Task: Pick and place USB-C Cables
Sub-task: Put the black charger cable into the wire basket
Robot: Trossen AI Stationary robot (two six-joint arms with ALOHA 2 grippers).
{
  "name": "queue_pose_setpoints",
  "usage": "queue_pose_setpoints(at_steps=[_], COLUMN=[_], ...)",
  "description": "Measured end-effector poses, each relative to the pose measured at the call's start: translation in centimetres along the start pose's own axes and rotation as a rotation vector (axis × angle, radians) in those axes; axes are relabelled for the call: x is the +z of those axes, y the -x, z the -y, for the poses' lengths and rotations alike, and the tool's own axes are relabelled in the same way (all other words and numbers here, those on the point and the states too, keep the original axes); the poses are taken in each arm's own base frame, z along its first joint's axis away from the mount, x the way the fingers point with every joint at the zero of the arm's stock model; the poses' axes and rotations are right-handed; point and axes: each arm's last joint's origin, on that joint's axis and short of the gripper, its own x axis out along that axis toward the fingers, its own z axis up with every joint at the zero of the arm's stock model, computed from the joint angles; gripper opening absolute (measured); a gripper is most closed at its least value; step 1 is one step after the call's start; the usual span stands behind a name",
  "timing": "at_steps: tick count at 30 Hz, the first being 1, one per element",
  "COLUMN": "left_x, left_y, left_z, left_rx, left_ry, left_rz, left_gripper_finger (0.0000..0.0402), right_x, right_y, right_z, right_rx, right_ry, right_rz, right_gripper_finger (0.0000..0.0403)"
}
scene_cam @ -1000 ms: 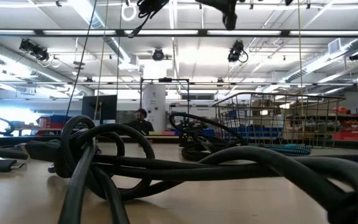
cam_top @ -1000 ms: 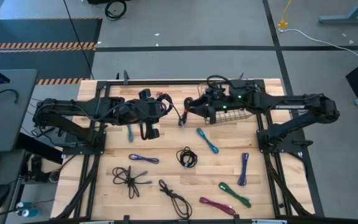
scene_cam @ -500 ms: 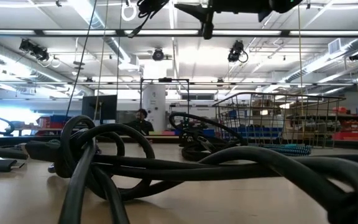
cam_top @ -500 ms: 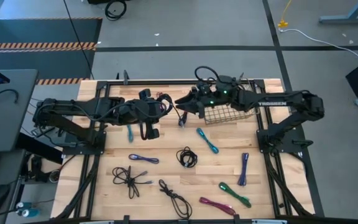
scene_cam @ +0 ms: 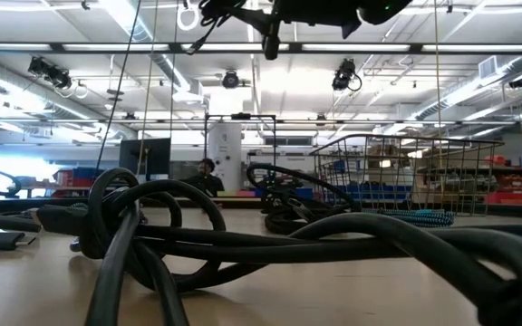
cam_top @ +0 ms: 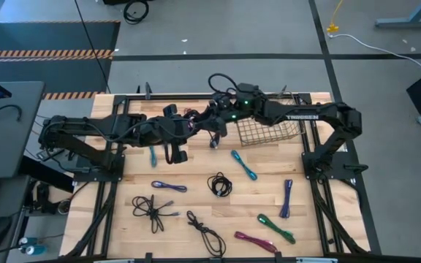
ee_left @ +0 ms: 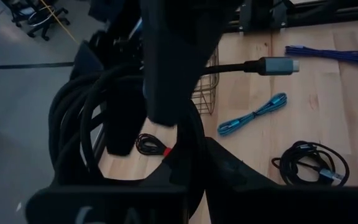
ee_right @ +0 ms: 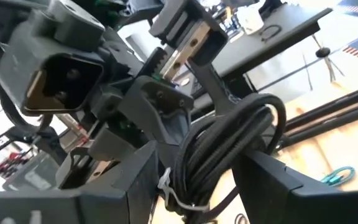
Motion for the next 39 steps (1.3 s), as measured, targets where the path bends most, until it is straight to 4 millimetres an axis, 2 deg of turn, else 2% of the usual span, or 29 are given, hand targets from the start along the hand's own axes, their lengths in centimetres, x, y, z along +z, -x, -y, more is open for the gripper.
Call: queue_pose_setpoints(at_steps=[3, 5, 7, 10, 11, 18, 31, 35, 39], left_x=[0.0, 0.0, 0.0, 0.2, 0.2, 0.5, 0.8, 0.5, 0.4], left_y=[0.0, 0.0, 0.0, 0.0, 0.0, 0.0, 0.4, 0.9, 1.1], left_z=[0.0, 0.0, 0.1, 0.1, 0.1, 0.1, 0.7, 1.3, 1.6], left_rx=[-0.001, -0.002, -0.003, 0.002, 0.003, -0.006, -0.029, -0.062, -0.071], left_ry=[-0.001, 0.0, 0.0, 0.006, 0.008, -0.002, -0.044, -0.066, -0.057], left_rz=[-0.003, -0.002, 0.003, 0.018, 0.023, 0.05, 0.082, 0.058, 0.059], left_gripper_finger=[0.0022, 0.0022, 0.0022, 0.0022, 0.0022, 0.0032, 0.0173, 0.0205, 0.0216], right_x=[-0.1, 0.0, 0.3, 0.9, 1.1, 1.2, 1.2, 2.3, 4.1], right_y=[-0.3, -0.2, 0.1, 0.7, 0.9, 1.1, 1.4, 2.6, 4.6], right_z=[0.2, 0.1, -0.1, -0.5, -0.6, -0.7, -0.2, 0.8, 0.9], right_rx=[0.008, 0.013, 0.024, 0.042, 0.043, 0.043, 0.013, -0.034, -0.046], right_ry=[-0.003, 0.002, 0.017, 0.044, 0.061, 0.104, 0.1, 0.102, 0.128], right_rz=[-0.01, -0.01, -0.009, -0.001, 0.003, -0.002, -0.019, 0.013, 0.068], right_gripper_finger=[0.0194, 0.0171, 0.0131, 0.0047, 0.004, 0.004, 0.004, 0.004, 0.004])
